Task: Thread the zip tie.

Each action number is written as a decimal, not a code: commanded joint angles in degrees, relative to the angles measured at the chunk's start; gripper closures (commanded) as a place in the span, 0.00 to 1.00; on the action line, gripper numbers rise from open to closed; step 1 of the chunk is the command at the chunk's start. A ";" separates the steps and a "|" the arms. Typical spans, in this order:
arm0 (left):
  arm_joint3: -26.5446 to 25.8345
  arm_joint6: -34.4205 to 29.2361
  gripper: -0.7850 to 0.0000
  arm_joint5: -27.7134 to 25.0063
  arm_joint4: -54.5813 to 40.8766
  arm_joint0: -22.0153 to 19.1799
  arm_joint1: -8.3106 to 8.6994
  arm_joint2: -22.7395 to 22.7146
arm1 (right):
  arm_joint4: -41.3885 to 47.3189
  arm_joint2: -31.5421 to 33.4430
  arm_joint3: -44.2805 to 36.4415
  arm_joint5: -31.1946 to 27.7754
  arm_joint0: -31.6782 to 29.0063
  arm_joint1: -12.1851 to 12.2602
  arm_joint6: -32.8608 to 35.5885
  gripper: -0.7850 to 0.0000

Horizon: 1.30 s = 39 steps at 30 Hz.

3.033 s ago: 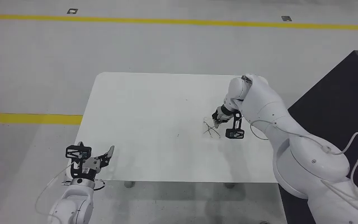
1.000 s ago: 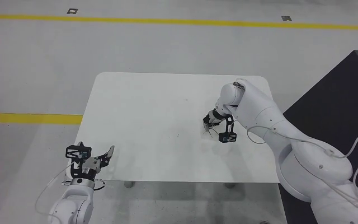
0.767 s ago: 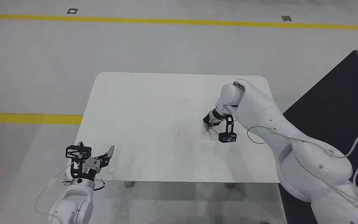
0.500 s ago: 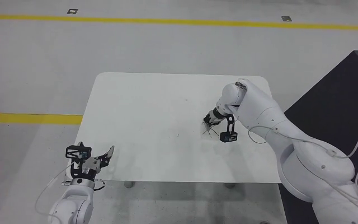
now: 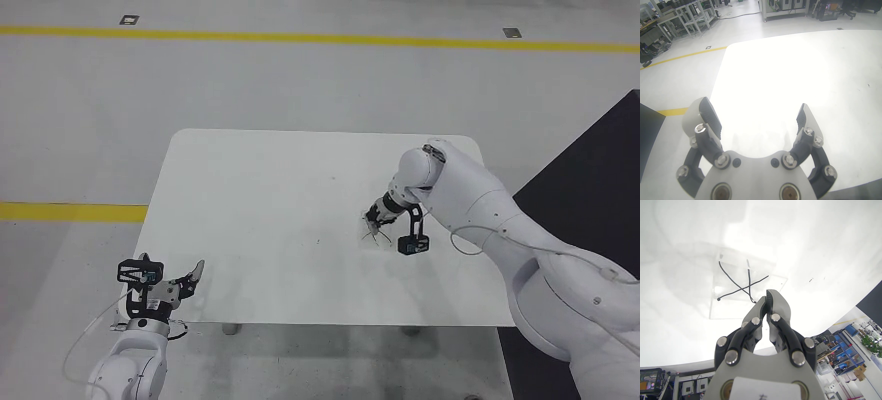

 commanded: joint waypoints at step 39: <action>0.00 0.00 0.00 0.00 0.00 0.00 0.00 0.00 | 0.01 0.02 5.74 -6.60 -1.46 -3.76 2.37 0.73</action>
